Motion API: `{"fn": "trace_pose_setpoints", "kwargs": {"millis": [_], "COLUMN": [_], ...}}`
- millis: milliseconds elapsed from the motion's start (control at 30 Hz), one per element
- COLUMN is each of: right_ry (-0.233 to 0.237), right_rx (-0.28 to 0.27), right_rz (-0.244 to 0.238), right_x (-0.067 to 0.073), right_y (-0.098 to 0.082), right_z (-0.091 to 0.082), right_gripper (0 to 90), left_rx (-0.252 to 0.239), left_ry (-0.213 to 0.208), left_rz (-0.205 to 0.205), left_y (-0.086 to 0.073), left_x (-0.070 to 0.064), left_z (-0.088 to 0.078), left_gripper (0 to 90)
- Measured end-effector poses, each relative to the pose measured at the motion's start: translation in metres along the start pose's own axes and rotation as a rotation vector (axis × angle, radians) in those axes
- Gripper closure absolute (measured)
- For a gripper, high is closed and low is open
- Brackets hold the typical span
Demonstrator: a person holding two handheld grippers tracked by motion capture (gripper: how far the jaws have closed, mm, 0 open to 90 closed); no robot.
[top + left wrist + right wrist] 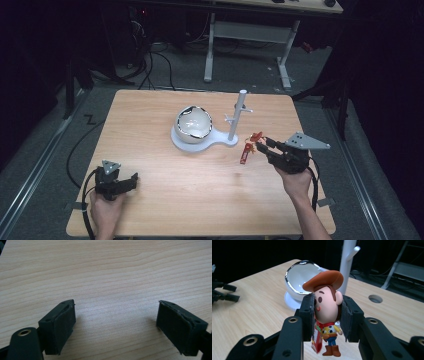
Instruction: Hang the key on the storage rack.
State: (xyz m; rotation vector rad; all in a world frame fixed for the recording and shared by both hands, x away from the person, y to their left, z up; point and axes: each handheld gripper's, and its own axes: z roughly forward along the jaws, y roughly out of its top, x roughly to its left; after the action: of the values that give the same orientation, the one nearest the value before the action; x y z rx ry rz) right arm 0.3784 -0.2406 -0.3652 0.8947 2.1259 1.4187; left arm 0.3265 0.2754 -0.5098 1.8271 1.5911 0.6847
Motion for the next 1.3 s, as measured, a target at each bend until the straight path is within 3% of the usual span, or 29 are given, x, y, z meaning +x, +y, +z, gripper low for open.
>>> {"fn": "trace_pose_setpoints", "kwargs": {"millis": [433, 1300], "right_ry": [-0.027, -0.104], "right_rx": [-0.032, -0.012], "right_rz": [0.009, 0.011], "right_x": [-0.014, -0.030], "right_y": [0.028, 0.065], "right_z": [0.001, 0.020], "right_gripper": [66.3, 66.3], "left_rx": [0.000, 0.000], "left_ry": [-0.001, -0.001], "left_rz": [0.000, 0.000], "left_y": [0.000, 0.000], "left_x": [0.000, 0.000], "left_z": [0.000, 0.000], "left_gripper": [16.2, 16.2]}}
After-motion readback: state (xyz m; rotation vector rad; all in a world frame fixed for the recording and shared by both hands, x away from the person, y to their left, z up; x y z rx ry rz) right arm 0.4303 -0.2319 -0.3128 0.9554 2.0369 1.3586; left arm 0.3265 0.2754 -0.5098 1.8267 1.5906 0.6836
